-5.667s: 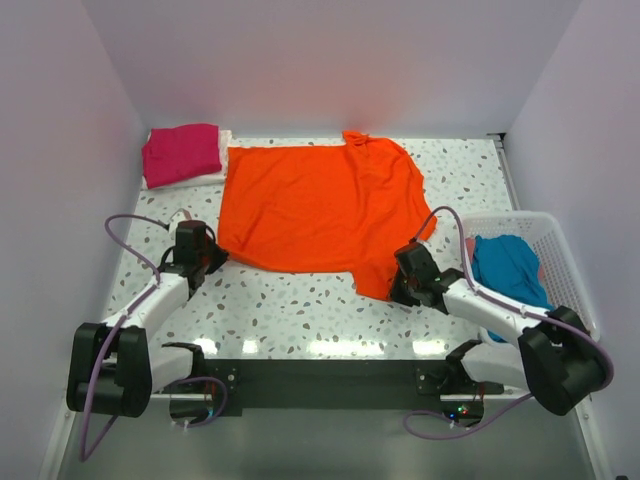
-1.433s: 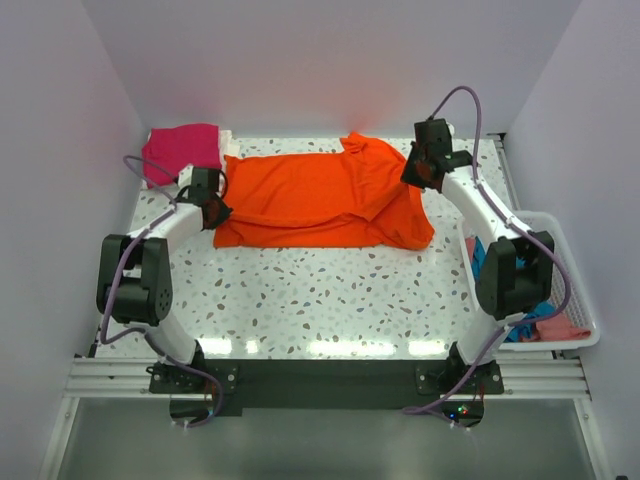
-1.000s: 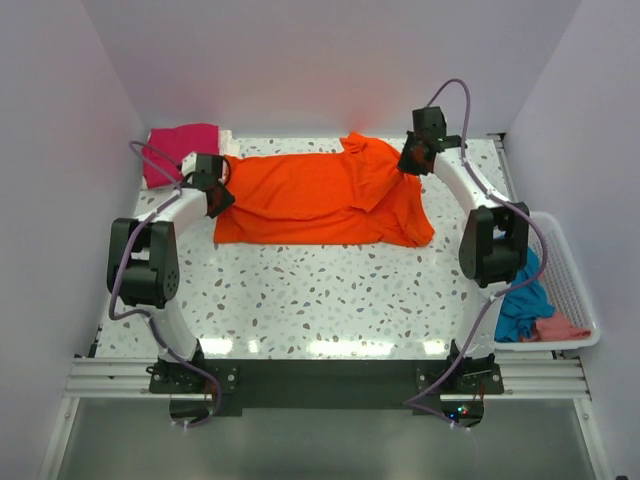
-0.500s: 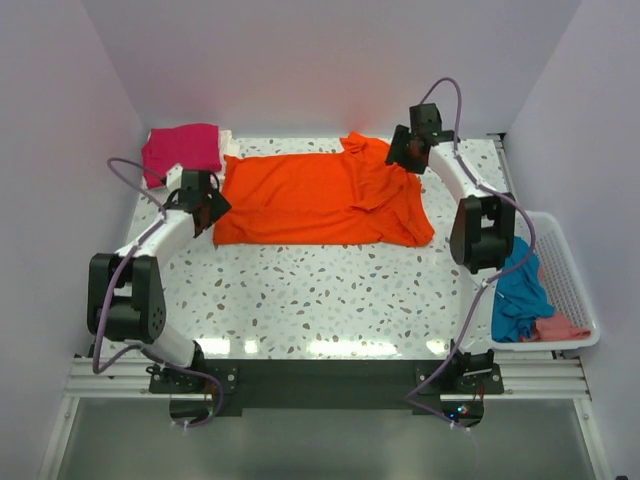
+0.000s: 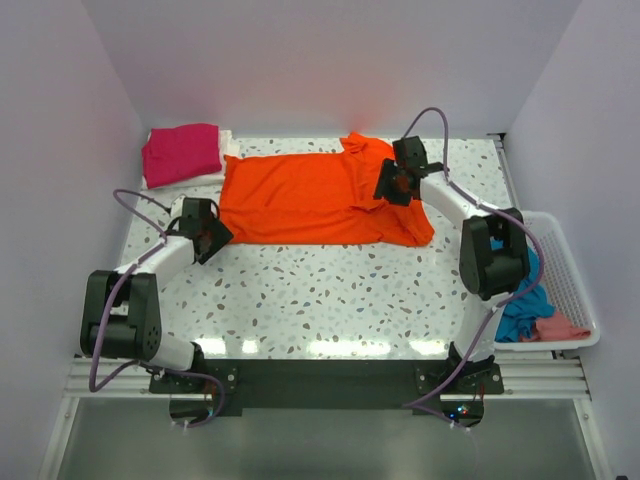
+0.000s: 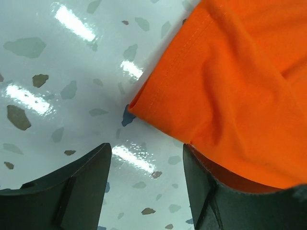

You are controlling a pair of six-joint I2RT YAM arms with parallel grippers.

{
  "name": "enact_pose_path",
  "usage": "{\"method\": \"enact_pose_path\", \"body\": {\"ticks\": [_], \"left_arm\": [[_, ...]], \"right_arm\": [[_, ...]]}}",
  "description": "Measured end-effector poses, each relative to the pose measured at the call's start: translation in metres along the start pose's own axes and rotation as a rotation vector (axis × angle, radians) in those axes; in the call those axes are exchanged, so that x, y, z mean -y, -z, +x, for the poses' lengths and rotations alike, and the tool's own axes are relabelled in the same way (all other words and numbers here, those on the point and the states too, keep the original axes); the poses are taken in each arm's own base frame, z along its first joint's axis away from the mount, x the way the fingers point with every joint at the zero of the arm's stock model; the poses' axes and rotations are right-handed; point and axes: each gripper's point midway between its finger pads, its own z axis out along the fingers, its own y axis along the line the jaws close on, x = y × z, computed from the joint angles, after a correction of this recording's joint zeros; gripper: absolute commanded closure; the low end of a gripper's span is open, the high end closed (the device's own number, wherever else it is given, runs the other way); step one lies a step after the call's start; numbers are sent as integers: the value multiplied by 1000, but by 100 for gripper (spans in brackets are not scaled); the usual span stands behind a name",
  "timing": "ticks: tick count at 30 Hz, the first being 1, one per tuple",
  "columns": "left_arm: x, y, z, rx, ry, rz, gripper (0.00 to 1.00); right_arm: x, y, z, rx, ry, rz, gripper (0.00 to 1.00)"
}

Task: Fold and stack the t-shirts
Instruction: Fold the tshirt

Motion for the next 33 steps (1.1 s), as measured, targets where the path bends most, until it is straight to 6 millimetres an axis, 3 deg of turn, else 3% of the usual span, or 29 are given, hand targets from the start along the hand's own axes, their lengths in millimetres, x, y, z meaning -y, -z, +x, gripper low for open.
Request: {"method": "enact_pose_path", "body": {"ticks": [6,13,22,25,33], "left_arm": [[12,-8,-3,12,31,41,39],[14,-23,2,-1,55,43,48],[14,-28,-1,14,75,32,63],[13,-29,-2,19,76,23,71],[14,-29,-9,39,77,15,86]], "right_arm": [[-27,-7,7,13,2,-44,49],[-23,-27,12,4,-67,-31,49],[-28,-34,22,-9,-110,-31,53],[-31,-34,24,-12,-117,-34,62],[-31,-46,36,-37,-129,-20,99]]}}
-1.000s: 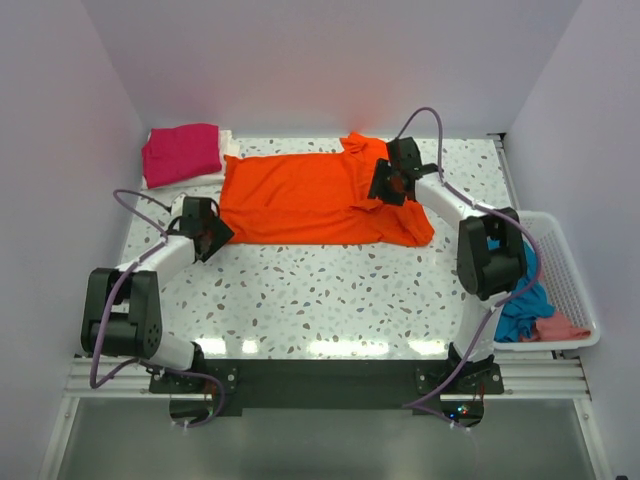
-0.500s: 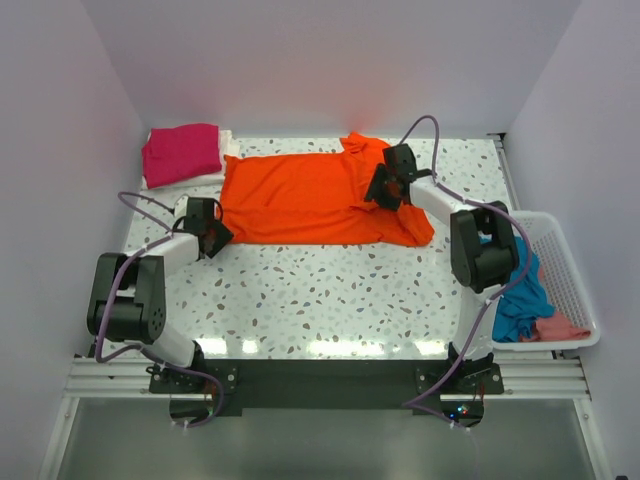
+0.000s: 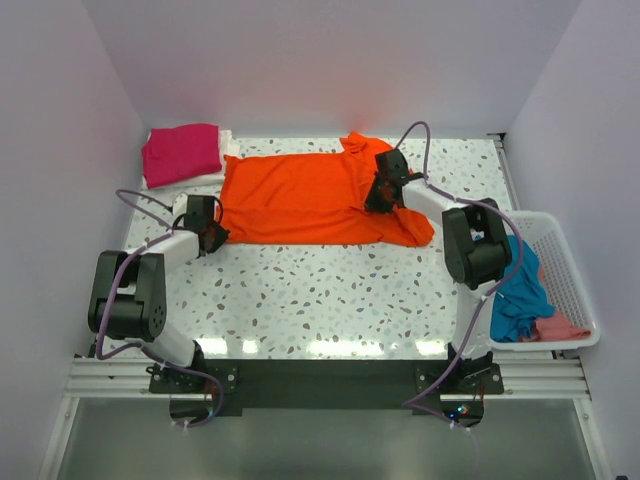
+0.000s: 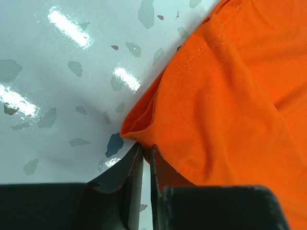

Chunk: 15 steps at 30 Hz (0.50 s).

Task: Fold and stack the t-shirts
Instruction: Fold the tshirt

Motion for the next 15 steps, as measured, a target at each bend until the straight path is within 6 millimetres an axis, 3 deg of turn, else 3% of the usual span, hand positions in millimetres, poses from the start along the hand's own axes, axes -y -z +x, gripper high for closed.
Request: {"method": "enact_pose_path", "body": {"ticks": [6,15], "left_arm": [[0,0,-4,8,-3,-17,94],[-3,2,-11,24,-18,-52,97]], "right_arm": [[1,-14,-3,-4,7,21,100],[-41,-14,-56,96,45,-47,100]]}}
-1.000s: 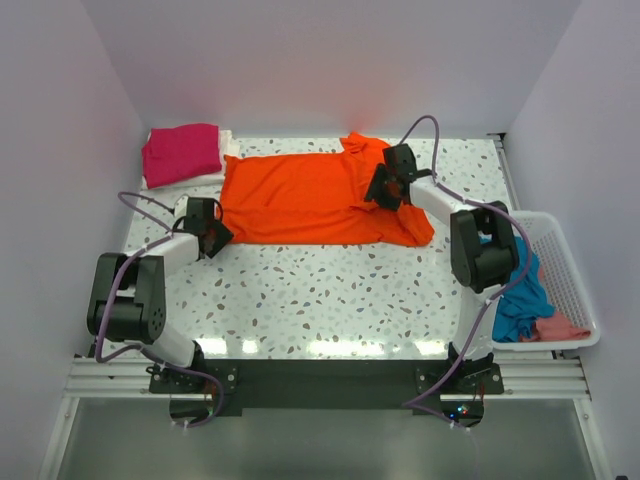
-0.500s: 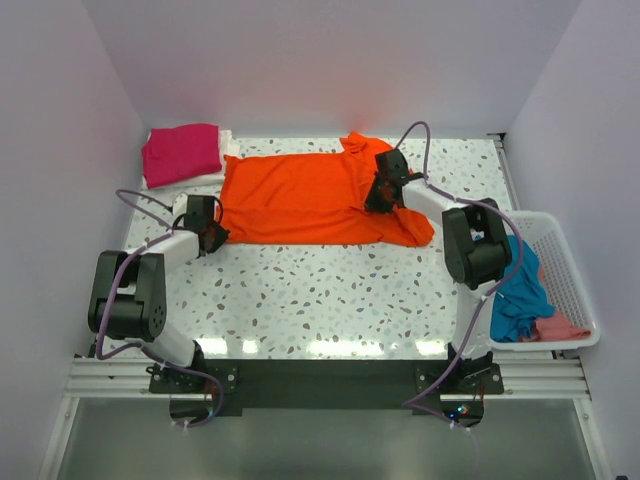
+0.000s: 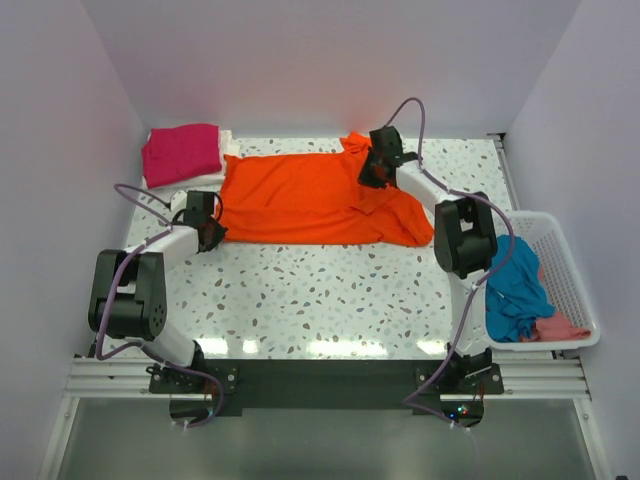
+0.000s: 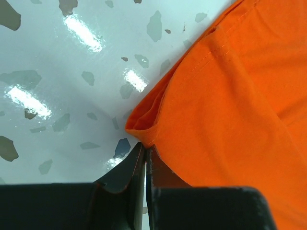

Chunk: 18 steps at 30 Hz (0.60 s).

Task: Fold and stack the t-shirts
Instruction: Fold the tshirt

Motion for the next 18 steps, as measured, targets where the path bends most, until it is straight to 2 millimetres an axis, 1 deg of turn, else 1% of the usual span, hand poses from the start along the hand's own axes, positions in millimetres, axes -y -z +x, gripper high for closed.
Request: {"method": "enact_pose_path", "body": {"ticks": [1,2,3,5,7,8,11,13,15,18], "left_arm": [[-1,0,0,0,-5,-4,97],[-1,0,0,0,-9,-6,98],[-2,0,-1,1,-14,-10,98],[-3,1,-1,2,-19,-16,98],[-3,1,-2,4,-20,-20,99],[-4,1,-3,4,-22,-22,99],[-5,1,-2,4,-24,-29,99],[-6,2,-2,1,-25,-32,100],[-6,2,-2,1,-25,-32,100],[-6,2,-2,1,-25,-32,100]], "right_arm": [[-3,0,-4,8,4,-6,100],[-4,1,-7,12,9,-9,89],[-4,1,-7,12,10,-8,81],[-1,1,-5,11,20,3,70],[10,3,5,0,29,30,70],[18,5,13,-16,32,46,70],[39,16,39,-64,37,84,71],[48,24,51,-83,37,98,71],[53,27,58,-93,36,103,71],[54,27,63,-97,32,100,66]]}}
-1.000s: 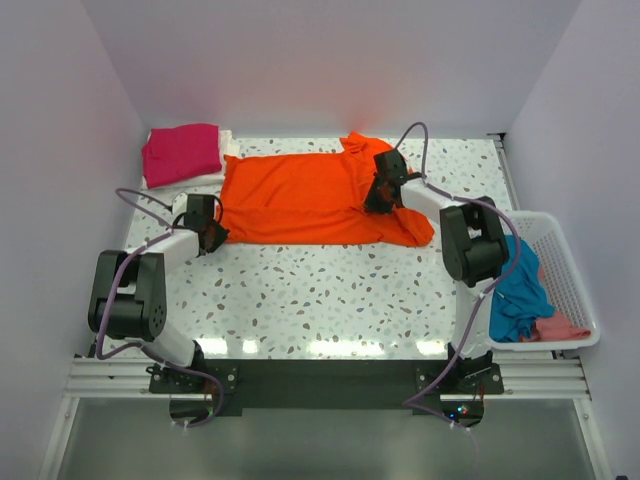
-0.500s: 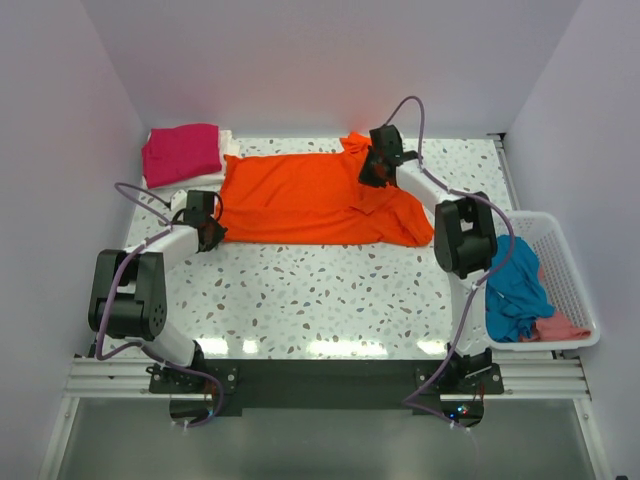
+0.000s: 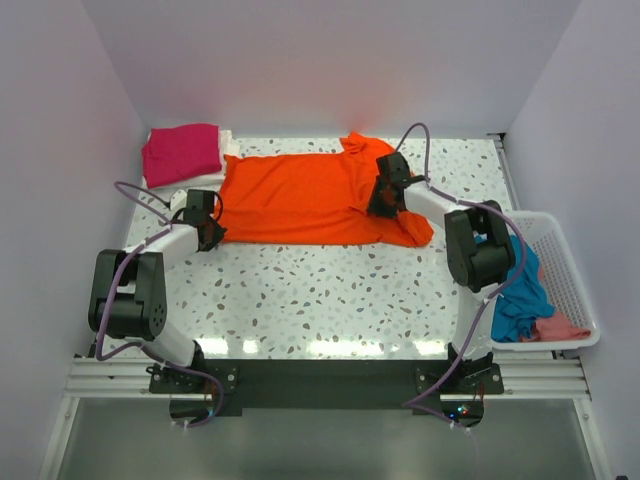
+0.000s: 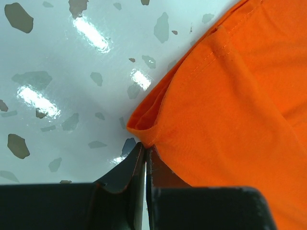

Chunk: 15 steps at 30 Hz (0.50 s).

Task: Fold and stack the t-shirts
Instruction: Fold the tshirt

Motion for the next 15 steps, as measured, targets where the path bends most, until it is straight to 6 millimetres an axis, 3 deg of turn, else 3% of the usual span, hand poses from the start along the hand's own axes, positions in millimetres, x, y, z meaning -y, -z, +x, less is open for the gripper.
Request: {"method": "enact_pose_path", "body": {"ticks": [5,15], "left_arm": [[0,0,0,0,0,0,100],[0,0,0,0,0,0,100]], "right_arm": [[-4,-2,5,-1,-3,-12,56],[-19,-2,6,15,-9,-48,59]]}}
